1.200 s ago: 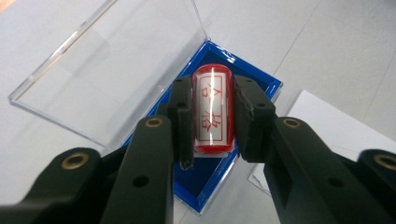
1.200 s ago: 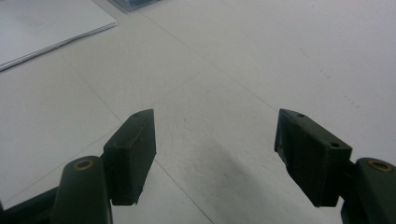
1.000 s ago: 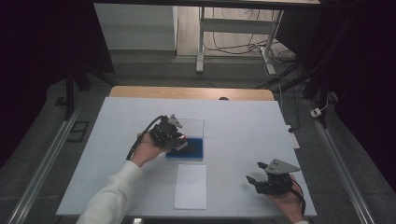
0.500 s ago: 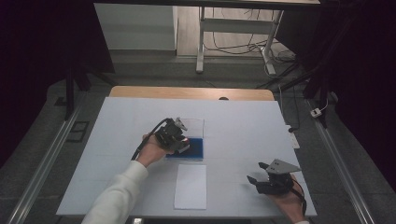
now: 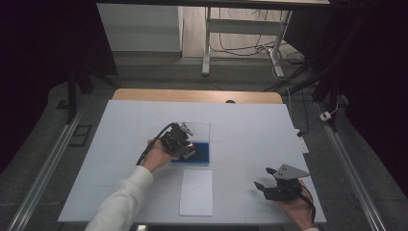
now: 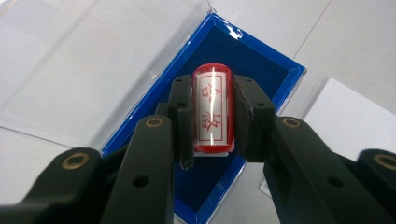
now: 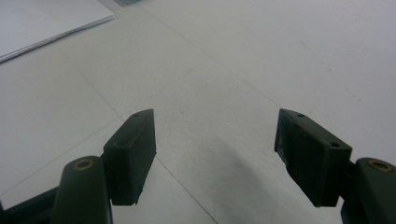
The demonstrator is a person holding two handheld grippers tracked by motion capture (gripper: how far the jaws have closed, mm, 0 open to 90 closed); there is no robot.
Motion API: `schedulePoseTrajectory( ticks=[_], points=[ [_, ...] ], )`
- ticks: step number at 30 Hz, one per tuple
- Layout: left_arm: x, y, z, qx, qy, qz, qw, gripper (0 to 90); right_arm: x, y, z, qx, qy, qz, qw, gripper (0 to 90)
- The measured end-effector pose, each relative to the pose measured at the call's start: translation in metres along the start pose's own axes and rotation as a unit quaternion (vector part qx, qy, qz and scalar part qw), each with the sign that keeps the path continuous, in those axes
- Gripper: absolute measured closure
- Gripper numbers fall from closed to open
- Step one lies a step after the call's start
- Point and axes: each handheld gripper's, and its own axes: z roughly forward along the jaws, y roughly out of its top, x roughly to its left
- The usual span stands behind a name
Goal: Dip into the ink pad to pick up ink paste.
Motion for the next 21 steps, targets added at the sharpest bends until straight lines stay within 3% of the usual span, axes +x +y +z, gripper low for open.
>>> schedulePoseTrajectory(
  ticks=[8, 21],
  points=[
    [-0.0090, -0.0017, 0.0032, 0.000, 0.026, 0.013, 0.9996, 71.0, 0.0038, 0.0030, 0.0025, 0.002, 0.003, -0.007, 1.0000, 29.0],
    [-0.0061, -0.0052, 0.0041, -0.012, 0.017, 0.004, 0.9998, 71.0, 0.0037, 0.0033, 0.0042, 0.006, 0.002, -0.004, 1.0000, 28.9]
  ],
)
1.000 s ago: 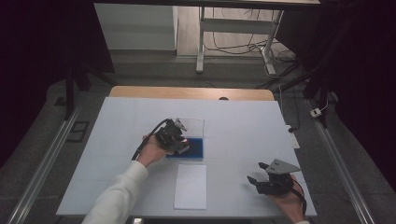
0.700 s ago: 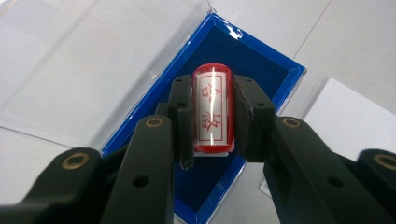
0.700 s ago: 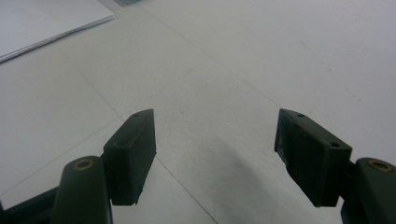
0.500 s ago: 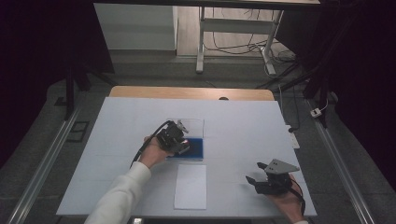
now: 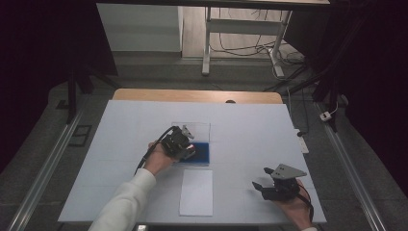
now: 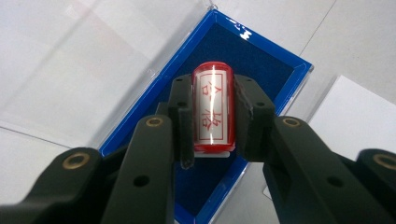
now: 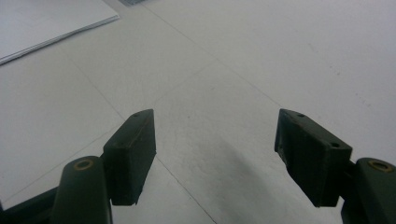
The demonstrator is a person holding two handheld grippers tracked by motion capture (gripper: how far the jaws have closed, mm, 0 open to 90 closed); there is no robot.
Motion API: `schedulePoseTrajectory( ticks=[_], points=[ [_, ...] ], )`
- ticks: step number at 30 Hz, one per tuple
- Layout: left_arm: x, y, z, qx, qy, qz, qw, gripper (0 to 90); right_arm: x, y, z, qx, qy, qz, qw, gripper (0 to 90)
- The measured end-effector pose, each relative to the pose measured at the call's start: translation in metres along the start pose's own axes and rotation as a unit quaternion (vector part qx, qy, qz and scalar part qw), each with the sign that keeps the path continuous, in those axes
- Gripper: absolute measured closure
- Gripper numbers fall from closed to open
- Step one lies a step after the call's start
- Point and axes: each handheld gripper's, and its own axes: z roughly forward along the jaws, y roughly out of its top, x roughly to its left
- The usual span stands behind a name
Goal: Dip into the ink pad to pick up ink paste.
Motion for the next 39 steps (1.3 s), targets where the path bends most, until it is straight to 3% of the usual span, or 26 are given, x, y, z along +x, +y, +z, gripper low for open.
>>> schedulePoseTrajectory(
  ticks=[22, 24, 25, 27, 30, 33, 39],
  points=[
    [0.001, -0.002, 0.000, -0.008, -0.004, -0.007, 0.9999, 70.8, 0.000, 0.000, 0.000, 0.002, 0.000, -0.002, 1.0000, 28.9],
    [0.001, 0.001, -0.006, -0.008, -0.001, 0.000, 1.0000, 70.7, 0.000, 0.000, -0.001, -0.001, -0.001, -0.001, 1.0000, 28.9],
    [-0.001, 0.002, -0.009, -0.009, 0.012, 0.009, 0.9998, 70.6, -0.001, 0.000, -0.001, -0.001, -0.001, 0.001, 1.0000, 28.8],
    [-0.002, 0.002, -0.015, -0.031, -0.002, 0.006, 0.9995, 70.6, -0.002, 0.000, -0.002, -0.005, -0.004, 0.001, 1.0000, 28.9],
    [-0.004, 0.005, -0.022, -0.035, -0.007, 0.014, 0.9993, 70.5, -0.004, -0.002, -0.002, -0.006, -0.002, 0.004, 1.0000, 28.9],
    [-0.003, 0.005, -0.029, -0.051, -0.012, 0.002, 0.9986, 70.5, -0.005, -0.002, -0.004, -0.003, -0.004, 0.004, 1.0000, 28.9],
    [0.001, 0.001, -0.041, -0.065, -0.017, -0.003, 0.9977, 70.3, -0.005, -0.003, -0.005, -0.006, -0.004, 0.007, 0.9999, 28.9]
  ],
)
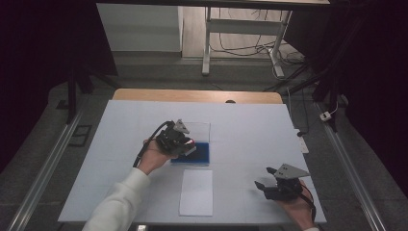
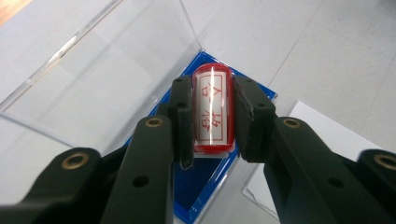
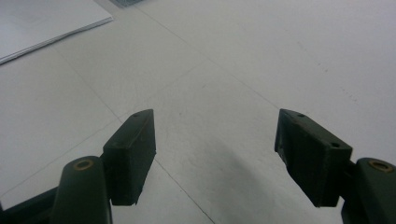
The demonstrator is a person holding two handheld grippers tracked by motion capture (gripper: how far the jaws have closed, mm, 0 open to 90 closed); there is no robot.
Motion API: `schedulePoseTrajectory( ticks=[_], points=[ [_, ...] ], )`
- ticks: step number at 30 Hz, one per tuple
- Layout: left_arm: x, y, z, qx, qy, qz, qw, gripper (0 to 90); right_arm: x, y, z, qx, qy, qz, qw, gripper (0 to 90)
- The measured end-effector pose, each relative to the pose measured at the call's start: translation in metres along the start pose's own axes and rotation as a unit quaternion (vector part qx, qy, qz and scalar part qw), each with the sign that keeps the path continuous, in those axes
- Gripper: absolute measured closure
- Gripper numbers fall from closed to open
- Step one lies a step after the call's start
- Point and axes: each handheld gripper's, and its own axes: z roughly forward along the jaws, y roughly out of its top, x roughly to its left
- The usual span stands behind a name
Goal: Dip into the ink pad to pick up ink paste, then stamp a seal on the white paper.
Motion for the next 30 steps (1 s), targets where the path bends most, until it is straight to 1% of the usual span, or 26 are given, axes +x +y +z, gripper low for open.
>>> schedulePoseTrajectory(
  ticks=[5, 8, 11, 13, 17, 21, 23, 30],
  points=[
    [0.001, -0.003, -0.011, -0.015, -0.006, -0.005, 0.9999, 70.3, 0.000, 0.000, 0.001, 0.002, 0.001, -0.002, 1.0000, 28.9],
    [0.002, -0.004, -0.016, -0.026, -0.015, -0.009, 0.9995, 70.2, 0.000, 0.000, 0.001, 0.002, 0.000, -0.001, 1.0000, 28.9],
    [0.001, -0.006, -0.022, -0.038, -0.023, -0.007, 0.9990, 70.2, -0.001, -0.001, 0.001, 0.003, 0.001, -0.001, 1.0000, 28.9],
    [0.001, -0.006, -0.025, -0.041, -0.027, -0.007, 0.9987, 70.2, -0.001, -0.001, 0.001, 0.005, -0.001, -0.001, 1.0000, 28.9],
    [-0.002, -0.007, -0.028, -0.039, -0.033, -0.003, 0.9987, 70.2, -0.001, -0.001, 0.002, 0.003, 0.000, -0.002, 1.0000, 28.9],
    [-0.005, -0.008, -0.029, -0.038, -0.041, 0.000, 0.9984, 70.2, -0.001, -0.001, 0.002, 0.007, 0.000, -0.001, 1.0000, 28.9],
    [-0.007, -0.008, -0.030, -0.038, -0.043, 0.004, 0.9984, 70.2, -0.001, -0.001, 0.001, 0.006, 0.000, -0.001, 1.0000, 28.9],
    [-0.013, -0.010, -0.031, -0.035, -0.049, 0.009, 0.9981, 70.2, -0.001, -0.002, 0.001, 0.005, 0.000, -0.003, 1.0000, 28.9]
  ],
)
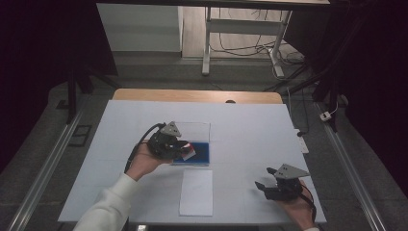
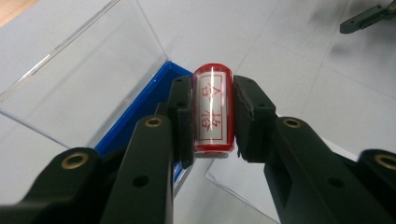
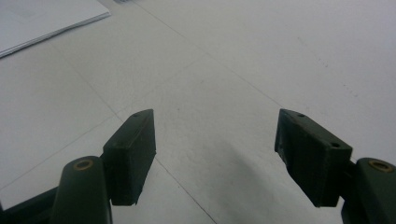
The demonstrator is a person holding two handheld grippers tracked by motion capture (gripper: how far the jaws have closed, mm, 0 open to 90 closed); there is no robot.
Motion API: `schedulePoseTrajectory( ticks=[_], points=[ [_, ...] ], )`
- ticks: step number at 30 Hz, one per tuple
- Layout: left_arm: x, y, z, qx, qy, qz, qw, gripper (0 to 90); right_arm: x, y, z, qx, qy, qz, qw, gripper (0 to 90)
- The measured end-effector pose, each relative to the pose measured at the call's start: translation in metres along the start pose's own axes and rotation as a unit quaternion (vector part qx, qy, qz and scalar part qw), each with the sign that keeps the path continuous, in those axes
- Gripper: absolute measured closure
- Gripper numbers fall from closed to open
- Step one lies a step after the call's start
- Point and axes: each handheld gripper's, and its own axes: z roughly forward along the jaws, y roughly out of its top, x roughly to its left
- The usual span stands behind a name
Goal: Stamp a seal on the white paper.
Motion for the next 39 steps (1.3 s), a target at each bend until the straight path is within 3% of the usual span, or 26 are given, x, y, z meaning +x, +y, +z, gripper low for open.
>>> schedulePoseTrajectory(
  ticks=[15, 25, 39],
  points=[
    [-0.015, -0.007, -0.006, 0.002, -0.024, 0.005, 0.9997, 70.1, 0.001, 0.000, -0.002, -0.003, -0.002, 0.001, 1.0000, 28.9],
    [-0.029, -0.017, 0.000, 0.016, -0.048, 0.005, 0.9987, 70.1, 0.001, 0.000, -0.003, -0.002, -0.003, 0.003, 1.0000, 28.9],
    [-0.050, -0.022, 0.005, 0.030, -0.069, 0.024, 0.9969, 70.0, 0.001, -0.001, -0.002, -0.001, -0.001, 0.000, 1.0000, 29.0]
  ],
)
